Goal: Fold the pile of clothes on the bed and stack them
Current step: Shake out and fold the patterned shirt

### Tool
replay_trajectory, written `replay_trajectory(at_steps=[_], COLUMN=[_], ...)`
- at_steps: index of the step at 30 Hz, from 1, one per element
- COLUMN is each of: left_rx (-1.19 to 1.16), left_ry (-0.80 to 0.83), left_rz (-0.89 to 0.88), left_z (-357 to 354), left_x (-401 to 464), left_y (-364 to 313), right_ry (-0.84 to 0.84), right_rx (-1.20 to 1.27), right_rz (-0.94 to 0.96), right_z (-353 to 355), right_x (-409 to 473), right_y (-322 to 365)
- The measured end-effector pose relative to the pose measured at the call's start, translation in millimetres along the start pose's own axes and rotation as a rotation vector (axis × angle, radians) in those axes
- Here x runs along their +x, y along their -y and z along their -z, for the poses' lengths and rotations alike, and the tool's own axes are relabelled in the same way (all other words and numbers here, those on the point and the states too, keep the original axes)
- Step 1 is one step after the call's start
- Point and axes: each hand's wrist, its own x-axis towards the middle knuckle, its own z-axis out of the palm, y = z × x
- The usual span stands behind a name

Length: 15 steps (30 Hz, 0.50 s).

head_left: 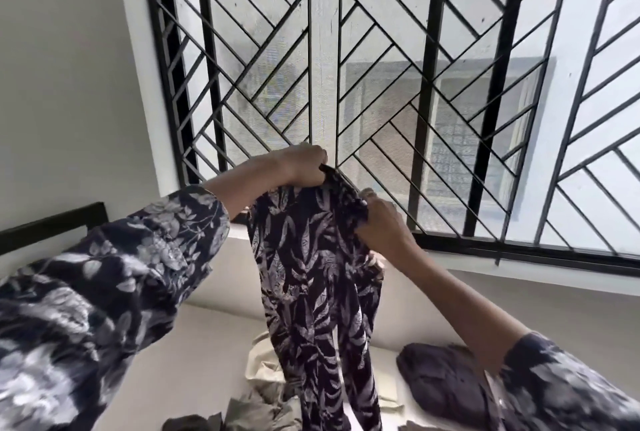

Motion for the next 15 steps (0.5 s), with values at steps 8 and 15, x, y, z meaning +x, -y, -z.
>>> replay_trajectory(at_steps=[8, 15], left_rx=[0.039, 0.23], left_ry=[0.024, -0.038], left_rz=[-0.409, -0.643], left_z=[7, 14], left_x=[-21, -13], left_y=[50, 36], right_ry=[-0.109, -0.275], right_rx=[-0.133, -0.154], right_rz=[0.108, 0.194], right_z=[107, 138], right_x=[61, 78], right_y=[-4, 10])
